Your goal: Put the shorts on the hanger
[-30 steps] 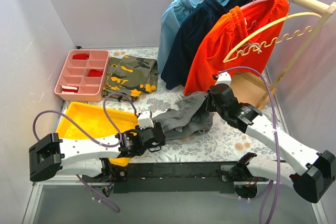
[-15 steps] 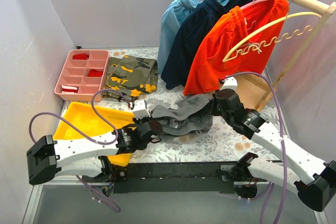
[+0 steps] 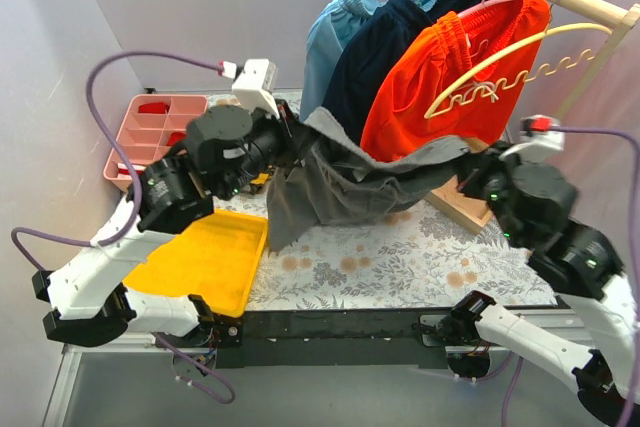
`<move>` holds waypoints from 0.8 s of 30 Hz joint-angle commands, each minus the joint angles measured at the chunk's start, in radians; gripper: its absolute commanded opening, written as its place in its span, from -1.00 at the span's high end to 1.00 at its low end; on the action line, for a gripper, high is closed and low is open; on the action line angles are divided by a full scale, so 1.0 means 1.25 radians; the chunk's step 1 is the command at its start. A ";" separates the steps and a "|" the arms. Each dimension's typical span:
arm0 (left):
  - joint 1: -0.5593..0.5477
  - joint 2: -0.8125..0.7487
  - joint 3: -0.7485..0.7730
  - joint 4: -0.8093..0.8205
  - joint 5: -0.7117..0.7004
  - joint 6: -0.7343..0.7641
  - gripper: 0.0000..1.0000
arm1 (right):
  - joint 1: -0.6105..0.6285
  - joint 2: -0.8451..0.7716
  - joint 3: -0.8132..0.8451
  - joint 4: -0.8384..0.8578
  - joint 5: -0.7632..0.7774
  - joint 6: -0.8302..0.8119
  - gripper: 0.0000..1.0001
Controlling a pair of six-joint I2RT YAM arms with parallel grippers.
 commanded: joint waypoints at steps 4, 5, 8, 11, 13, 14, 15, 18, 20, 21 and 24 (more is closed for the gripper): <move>0.038 0.053 0.151 -0.265 0.080 0.029 1.00 | -0.004 -0.031 0.129 -0.070 0.076 0.026 0.97; 0.083 0.046 0.095 -0.264 0.089 0.028 1.00 | -0.003 -0.036 0.095 -0.061 0.071 0.028 0.97; 0.203 -0.016 -0.086 -0.173 0.198 0.044 1.00 | -0.003 -0.031 0.022 -0.049 0.034 0.067 0.97; 0.311 -0.050 -0.219 -0.073 0.345 0.049 1.00 | -0.003 -0.028 -0.120 0.006 -0.009 0.109 0.97; 0.336 -0.049 -0.350 0.017 0.456 0.035 1.00 | -0.004 -0.023 -0.223 0.053 -0.014 0.131 0.97; 0.339 -0.042 -0.389 0.045 0.479 0.029 1.00 | -0.004 -0.010 -0.255 0.072 -0.016 0.131 0.97; 0.339 -0.037 -0.465 0.099 0.505 0.023 1.00 | -0.004 0.001 -0.280 0.087 -0.023 0.131 0.97; 0.340 -0.017 -0.575 0.208 0.574 -0.009 1.00 | -0.007 0.053 -0.364 0.127 -0.071 0.139 0.97; 0.339 0.002 -0.650 0.243 0.592 -0.026 1.00 | -0.016 0.086 -0.426 0.191 -0.100 0.131 0.86; 0.340 0.007 -0.666 0.267 0.597 -0.028 1.00 | -0.021 0.098 -0.442 0.211 -0.131 0.128 0.78; 0.340 0.011 -0.694 0.281 0.597 -0.028 1.00 | -0.058 0.148 -0.471 0.259 -0.212 0.103 0.50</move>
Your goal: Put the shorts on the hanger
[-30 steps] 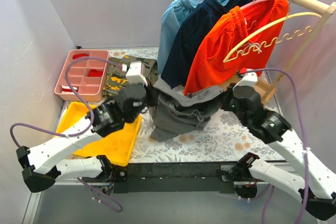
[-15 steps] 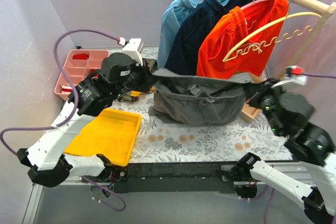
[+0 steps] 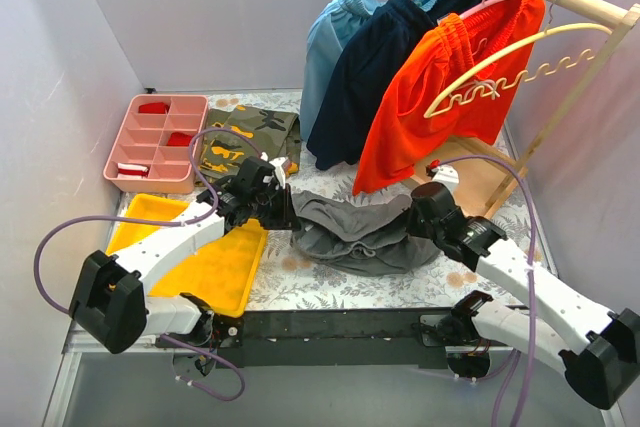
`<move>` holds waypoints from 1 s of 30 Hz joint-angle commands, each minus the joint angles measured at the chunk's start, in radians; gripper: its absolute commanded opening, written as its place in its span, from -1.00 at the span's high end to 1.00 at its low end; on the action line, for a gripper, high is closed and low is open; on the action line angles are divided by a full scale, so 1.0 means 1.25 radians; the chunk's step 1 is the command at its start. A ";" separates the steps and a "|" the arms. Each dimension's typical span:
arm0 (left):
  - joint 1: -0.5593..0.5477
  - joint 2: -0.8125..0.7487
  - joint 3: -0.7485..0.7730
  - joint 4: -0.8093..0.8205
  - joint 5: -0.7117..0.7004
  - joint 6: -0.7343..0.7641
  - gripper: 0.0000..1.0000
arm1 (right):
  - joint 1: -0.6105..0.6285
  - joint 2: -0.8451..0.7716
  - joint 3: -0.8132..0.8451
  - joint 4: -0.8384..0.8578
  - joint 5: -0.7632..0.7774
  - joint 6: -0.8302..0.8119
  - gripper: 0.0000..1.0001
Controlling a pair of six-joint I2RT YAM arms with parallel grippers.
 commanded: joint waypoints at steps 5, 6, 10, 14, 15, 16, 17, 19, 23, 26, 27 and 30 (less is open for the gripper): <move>0.000 0.009 0.004 0.106 0.054 0.001 0.91 | -0.063 0.037 0.002 0.158 -0.191 -0.071 -0.10; 0.002 0.018 0.008 0.103 0.052 0.002 0.87 | -0.063 0.027 0.011 0.150 -0.211 -0.087 -0.16; 0.000 0.050 0.031 0.101 0.051 0.005 0.37 | -0.063 -0.044 0.084 0.069 -0.177 -0.118 -0.39; 0.002 0.024 0.053 0.102 0.061 0.024 0.14 | -0.063 -0.102 0.132 -0.003 -0.119 -0.132 -0.51; 0.000 0.022 0.075 0.085 0.058 0.030 0.10 | -0.063 -0.107 0.150 -0.028 -0.116 -0.133 -0.51; 0.000 0.022 0.090 0.076 0.057 0.047 0.07 | -0.063 -0.116 0.160 -0.038 -0.114 -0.130 -0.51; 0.000 0.024 0.102 0.066 0.062 0.057 -0.08 | -0.063 -0.125 0.169 -0.044 -0.111 -0.128 -0.51; 0.002 0.022 0.141 0.041 0.075 0.083 -0.25 | -0.064 -0.148 0.182 -0.049 -0.103 -0.129 -0.51; 0.000 -0.008 0.241 0.000 0.080 0.132 -0.47 | -0.063 -0.151 0.161 -0.063 -0.087 -0.130 -0.54; -0.013 -0.005 0.374 0.002 0.091 0.138 -0.48 | -0.063 -0.163 0.077 -0.023 -0.134 -0.107 -0.54; -0.026 0.025 0.417 0.004 0.084 0.140 -0.47 | -0.063 -0.167 0.058 -0.007 -0.148 -0.102 -0.54; -0.145 0.104 0.596 0.036 -0.032 0.192 -0.47 | -0.063 -0.177 0.002 0.033 -0.185 -0.094 -0.56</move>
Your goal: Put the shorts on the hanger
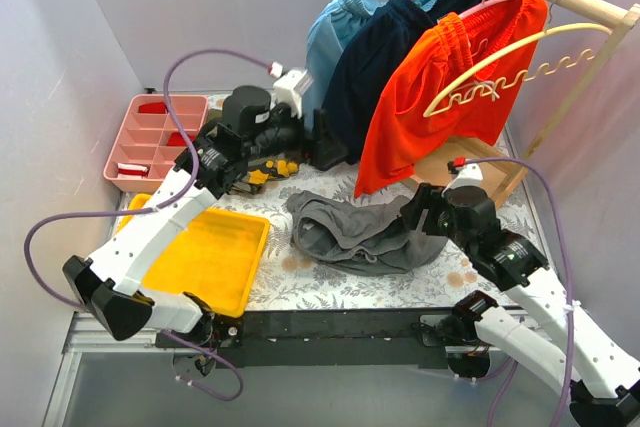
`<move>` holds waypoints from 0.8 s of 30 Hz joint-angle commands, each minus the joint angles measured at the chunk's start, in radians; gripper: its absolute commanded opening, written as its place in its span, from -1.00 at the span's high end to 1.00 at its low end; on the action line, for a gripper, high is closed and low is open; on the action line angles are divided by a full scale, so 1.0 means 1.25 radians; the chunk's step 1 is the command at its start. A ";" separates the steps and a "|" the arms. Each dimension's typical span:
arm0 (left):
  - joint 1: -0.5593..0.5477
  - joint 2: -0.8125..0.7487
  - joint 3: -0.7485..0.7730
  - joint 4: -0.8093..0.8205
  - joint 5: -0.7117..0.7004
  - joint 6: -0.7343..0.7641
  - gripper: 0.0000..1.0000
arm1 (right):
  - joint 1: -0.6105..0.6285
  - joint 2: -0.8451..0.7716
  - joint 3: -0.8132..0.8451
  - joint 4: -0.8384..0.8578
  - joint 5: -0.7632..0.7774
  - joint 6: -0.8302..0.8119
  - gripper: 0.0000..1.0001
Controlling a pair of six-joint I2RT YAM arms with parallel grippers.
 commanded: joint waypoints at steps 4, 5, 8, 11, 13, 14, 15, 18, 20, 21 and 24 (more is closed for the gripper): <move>-0.197 0.198 0.383 0.085 -0.125 0.125 -0.30 | -0.002 -0.004 -0.092 0.058 -0.061 0.006 -0.59; -0.198 0.218 0.407 0.103 -0.121 0.134 -0.26 | -0.002 -0.004 -0.097 0.059 -0.072 0.006 -0.59; -0.209 0.289 0.462 0.207 -0.086 0.161 -0.21 | -0.003 -0.018 -0.120 0.069 -0.087 0.008 -0.60; -0.229 0.350 0.513 0.244 -0.063 0.202 -0.21 | -0.002 -0.033 -0.135 0.069 -0.090 0.004 -0.61; -0.245 0.376 0.544 0.253 -0.063 0.226 -0.21 | -0.002 -0.040 -0.139 0.068 -0.093 -0.003 -0.61; -0.249 0.396 0.550 0.268 -0.073 0.228 -0.22 | -0.003 -0.042 -0.141 0.069 -0.093 -0.005 -0.61; -0.253 0.406 0.563 0.273 -0.083 0.225 -0.22 | -0.002 -0.044 -0.143 0.069 -0.093 -0.008 -0.61; -0.261 0.432 0.571 0.295 -0.114 0.225 -0.22 | -0.002 -0.052 -0.144 0.069 -0.093 -0.013 -0.62; -0.262 0.441 0.571 0.308 -0.139 0.226 -0.22 | -0.002 -0.058 -0.143 0.070 -0.101 -0.019 -0.62; -0.263 0.449 0.572 0.312 -0.143 0.226 -0.22 | -0.002 -0.061 -0.144 0.070 -0.104 -0.019 -0.62; -0.263 0.469 0.587 0.314 -0.149 0.229 -0.22 | -0.002 -0.066 -0.146 0.070 -0.109 -0.028 -0.63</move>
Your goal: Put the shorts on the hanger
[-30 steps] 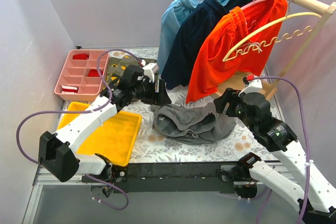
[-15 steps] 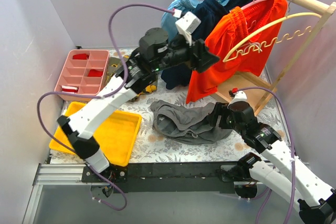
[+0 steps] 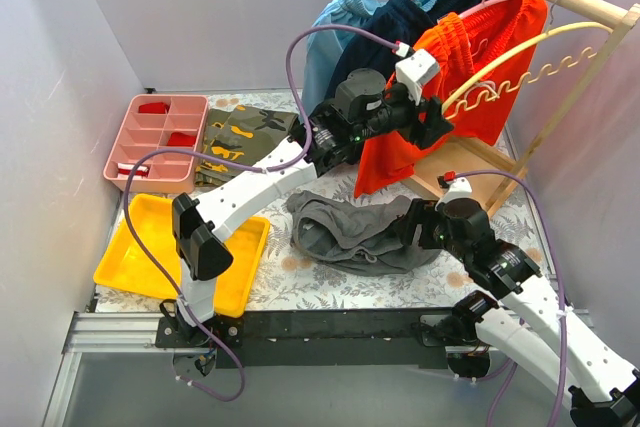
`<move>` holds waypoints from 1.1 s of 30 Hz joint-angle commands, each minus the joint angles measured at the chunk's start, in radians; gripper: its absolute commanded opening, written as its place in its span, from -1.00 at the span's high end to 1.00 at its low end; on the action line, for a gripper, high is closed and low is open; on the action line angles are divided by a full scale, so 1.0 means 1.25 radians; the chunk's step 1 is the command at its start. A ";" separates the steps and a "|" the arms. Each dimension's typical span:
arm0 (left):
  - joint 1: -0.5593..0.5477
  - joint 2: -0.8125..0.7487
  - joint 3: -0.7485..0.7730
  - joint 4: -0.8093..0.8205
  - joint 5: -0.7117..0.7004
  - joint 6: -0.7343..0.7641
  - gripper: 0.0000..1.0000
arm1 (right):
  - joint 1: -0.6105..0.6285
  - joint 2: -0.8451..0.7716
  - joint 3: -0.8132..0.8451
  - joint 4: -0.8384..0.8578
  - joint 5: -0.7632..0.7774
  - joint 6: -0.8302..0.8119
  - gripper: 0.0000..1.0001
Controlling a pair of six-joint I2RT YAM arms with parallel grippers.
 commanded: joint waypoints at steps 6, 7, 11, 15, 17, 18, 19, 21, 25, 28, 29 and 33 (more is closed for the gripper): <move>-0.001 0.042 0.118 0.053 -0.041 0.031 -0.22 | -0.003 -0.007 -0.006 0.038 -0.028 -0.039 -0.64; -0.001 0.063 0.127 0.050 -0.041 0.031 -0.22 | -0.002 -0.010 -0.006 0.038 -0.030 -0.041 -0.64; -0.010 0.106 0.169 0.049 -0.048 0.034 -0.14 | -0.002 -0.012 -0.007 0.041 -0.036 -0.045 -0.64; -0.054 0.131 0.173 0.074 -0.132 0.075 0.06 | -0.002 -0.016 -0.009 0.038 -0.035 -0.047 -0.64; -0.069 0.127 0.161 0.104 -0.205 0.110 0.11 | -0.002 -0.020 -0.011 0.036 -0.035 -0.047 -0.64; -0.079 0.125 0.145 0.115 -0.224 0.121 0.13 | -0.002 -0.021 -0.011 0.036 -0.035 -0.047 -0.64; -0.084 0.121 0.137 0.141 -0.254 0.128 0.14 | -0.002 -0.025 -0.012 0.034 -0.032 -0.048 -0.64; -0.091 0.111 0.129 0.158 -0.277 0.144 0.24 | -0.002 -0.028 -0.014 0.032 -0.032 -0.047 -0.64; -0.093 0.099 0.103 0.216 -0.289 0.156 0.45 | -0.002 -0.032 -0.014 0.030 -0.031 -0.047 -0.64; -0.093 0.105 0.109 0.228 -0.286 0.165 0.80 | -0.002 -0.031 -0.014 0.027 -0.031 -0.047 -0.65; -0.093 0.109 0.118 0.230 -0.288 0.167 0.92 | -0.002 -0.032 -0.014 0.026 -0.031 -0.047 -0.65; -0.095 0.112 0.124 0.249 -0.301 0.169 1.00 | -0.002 -0.033 -0.012 0.023 -0.030 -0.047 -0.65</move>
